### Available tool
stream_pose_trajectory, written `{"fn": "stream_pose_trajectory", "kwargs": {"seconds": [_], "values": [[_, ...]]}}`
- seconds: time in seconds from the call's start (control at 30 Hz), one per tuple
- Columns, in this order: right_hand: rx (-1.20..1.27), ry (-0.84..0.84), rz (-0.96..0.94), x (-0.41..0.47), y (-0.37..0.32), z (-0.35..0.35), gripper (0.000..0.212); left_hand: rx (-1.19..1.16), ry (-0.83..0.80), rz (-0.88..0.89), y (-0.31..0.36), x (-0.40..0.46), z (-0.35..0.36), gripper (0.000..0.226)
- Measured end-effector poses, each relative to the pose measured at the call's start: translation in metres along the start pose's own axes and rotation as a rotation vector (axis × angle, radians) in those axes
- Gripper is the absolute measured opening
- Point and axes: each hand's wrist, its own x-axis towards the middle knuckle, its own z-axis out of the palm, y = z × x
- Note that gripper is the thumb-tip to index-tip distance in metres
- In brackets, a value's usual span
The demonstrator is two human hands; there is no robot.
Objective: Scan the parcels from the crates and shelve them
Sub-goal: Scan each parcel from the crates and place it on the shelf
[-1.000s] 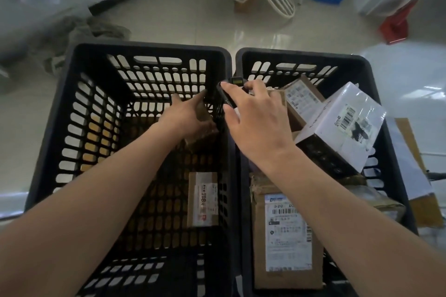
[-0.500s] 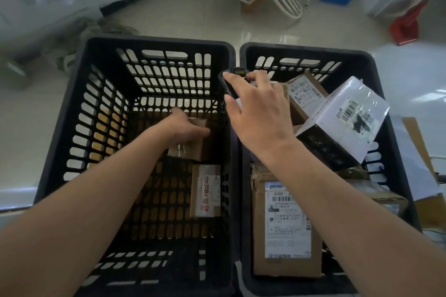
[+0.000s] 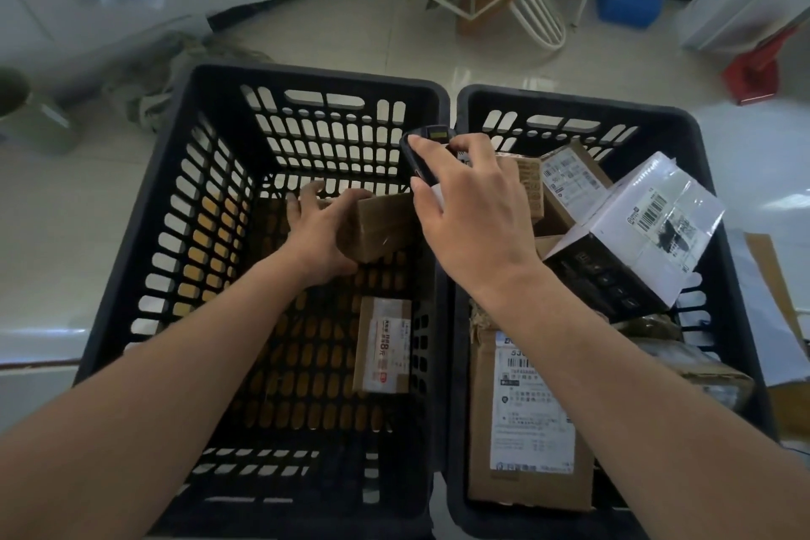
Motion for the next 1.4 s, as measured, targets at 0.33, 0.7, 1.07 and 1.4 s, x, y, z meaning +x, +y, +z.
{"fn": "stream_pose_trajectory", "kwargs": {"seconds": [0.33, 0.7, 1.07, 1.4], "values": [[-0.023, 0.001, -0.006, -0.003, -0.002, 0.001, 0.052, -0.572, -0.081, -0.293, 0.014, 0.007, -0.008, 0.055], [0.017, -0.028, -0.02, -0.005, -0.003, -0.007, 0.052, -1.029, -0.027, -0.608, 0.0, 0.007, 0.002, 0.096], [0.076, -0.125, -0.017, -0.013, -0.01, -0.015, 0.054, -1.177, 0.102, -0.453, -0.02, -0.001, 0.001, 0.069], [0.204, -0.302, -0.055, -0.032, -0.036, -0.045, 0.052, -1.15, 0.116, -0.139, -0.027, -0.059, -0.037, 0.074]]}}
